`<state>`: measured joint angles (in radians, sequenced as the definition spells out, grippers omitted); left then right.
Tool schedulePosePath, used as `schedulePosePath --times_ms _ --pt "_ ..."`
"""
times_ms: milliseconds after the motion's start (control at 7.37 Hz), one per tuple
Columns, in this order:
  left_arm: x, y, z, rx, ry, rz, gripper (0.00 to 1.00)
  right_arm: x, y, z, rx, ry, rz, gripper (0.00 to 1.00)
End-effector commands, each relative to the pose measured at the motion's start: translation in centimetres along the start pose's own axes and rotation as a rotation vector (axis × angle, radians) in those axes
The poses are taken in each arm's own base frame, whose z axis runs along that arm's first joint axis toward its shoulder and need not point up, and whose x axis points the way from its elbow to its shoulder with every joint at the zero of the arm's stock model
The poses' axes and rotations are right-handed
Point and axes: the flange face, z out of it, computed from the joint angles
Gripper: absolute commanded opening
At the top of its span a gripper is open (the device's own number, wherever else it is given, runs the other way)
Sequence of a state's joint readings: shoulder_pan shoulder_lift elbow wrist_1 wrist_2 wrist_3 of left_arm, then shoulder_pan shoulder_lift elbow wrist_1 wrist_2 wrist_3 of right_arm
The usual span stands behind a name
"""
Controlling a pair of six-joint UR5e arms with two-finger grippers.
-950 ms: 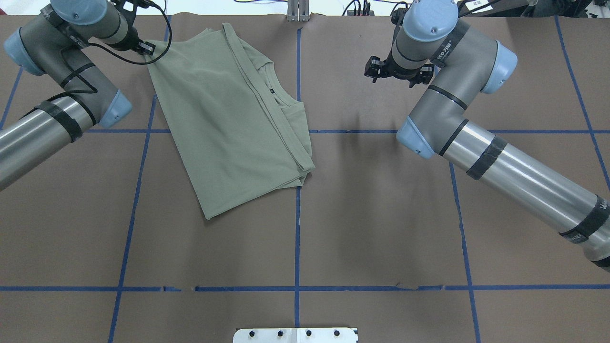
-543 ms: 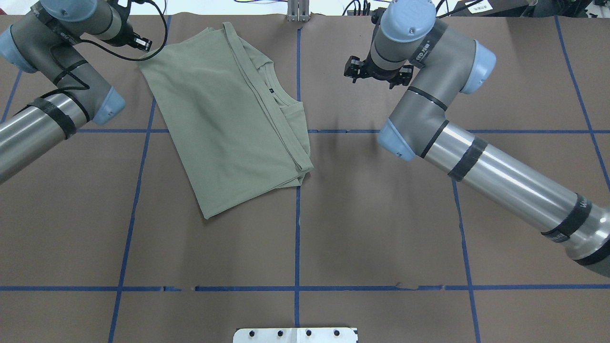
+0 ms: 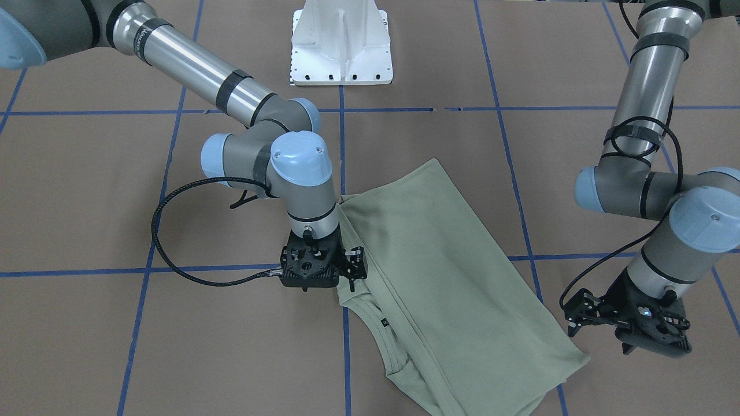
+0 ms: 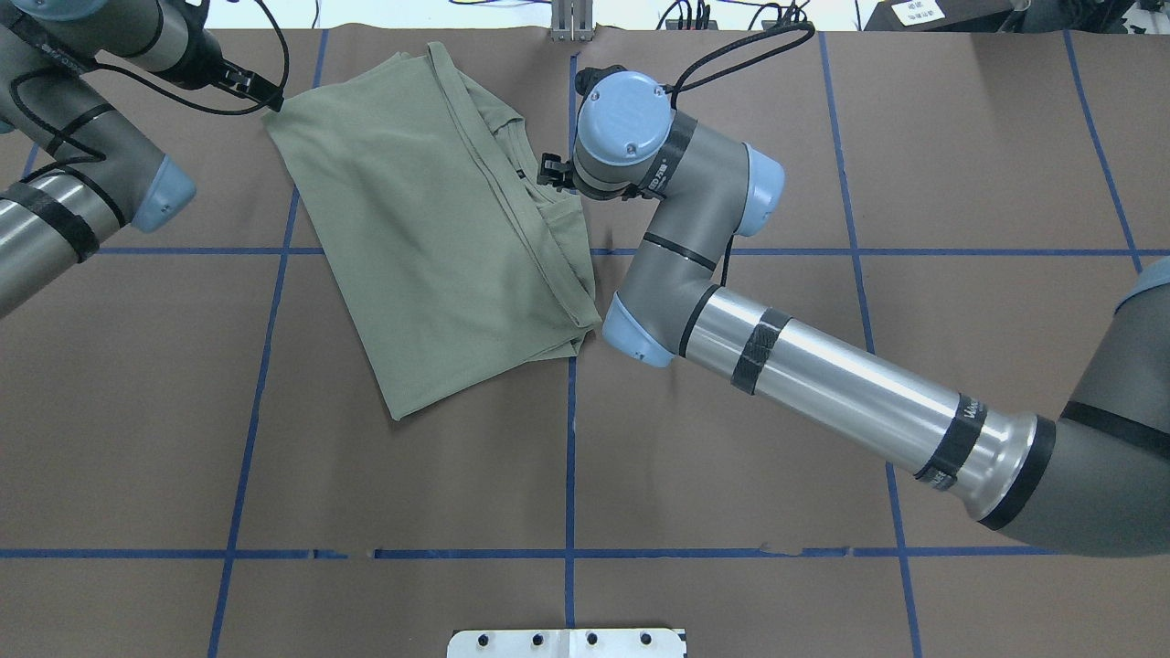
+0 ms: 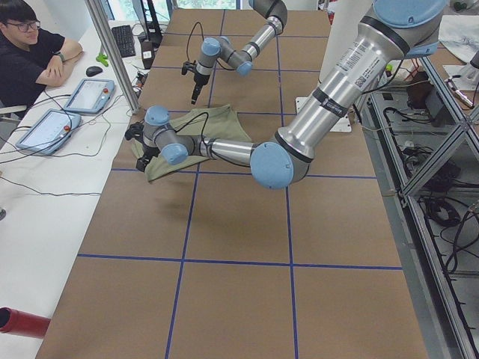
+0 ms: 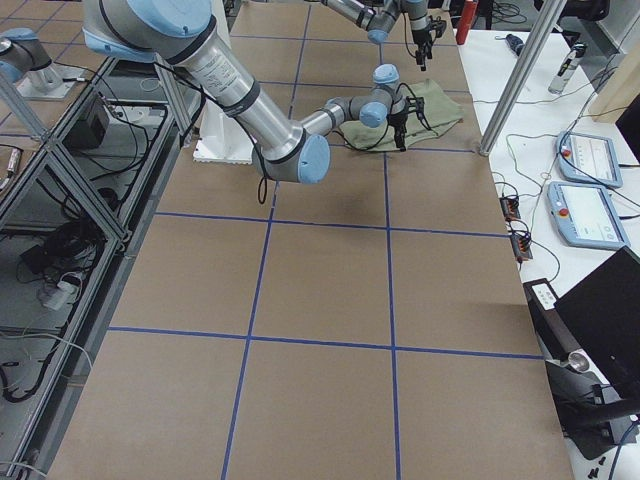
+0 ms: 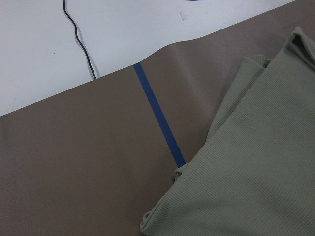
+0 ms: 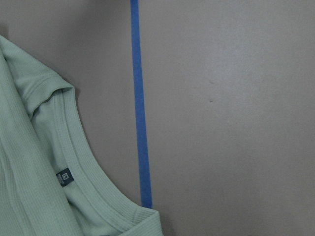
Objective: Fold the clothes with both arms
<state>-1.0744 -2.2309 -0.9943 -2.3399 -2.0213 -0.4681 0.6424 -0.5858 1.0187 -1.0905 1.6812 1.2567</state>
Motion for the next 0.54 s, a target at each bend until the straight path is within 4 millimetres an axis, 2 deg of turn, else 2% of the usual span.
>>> schedulePosePath --times_ms 0,272,407 --pt "-0.4 0.7 -0.1 0.005 0.004 0.001 1.00 -0.9 2.1 1.2 -0.002 -0.002 -0.013 0.89" --pt "-0.2 0.7 -0.1 0.006 0.006 0.003 1.00 -1.0 3.4 2.1 0.015 0.019 -0.024 0.88" --pt "-0.3 0.8 -0.1 0.005 0.005 0.003 1.00 -0.8 3.4 2.5 0.014 0.027 -0.024 0.81"
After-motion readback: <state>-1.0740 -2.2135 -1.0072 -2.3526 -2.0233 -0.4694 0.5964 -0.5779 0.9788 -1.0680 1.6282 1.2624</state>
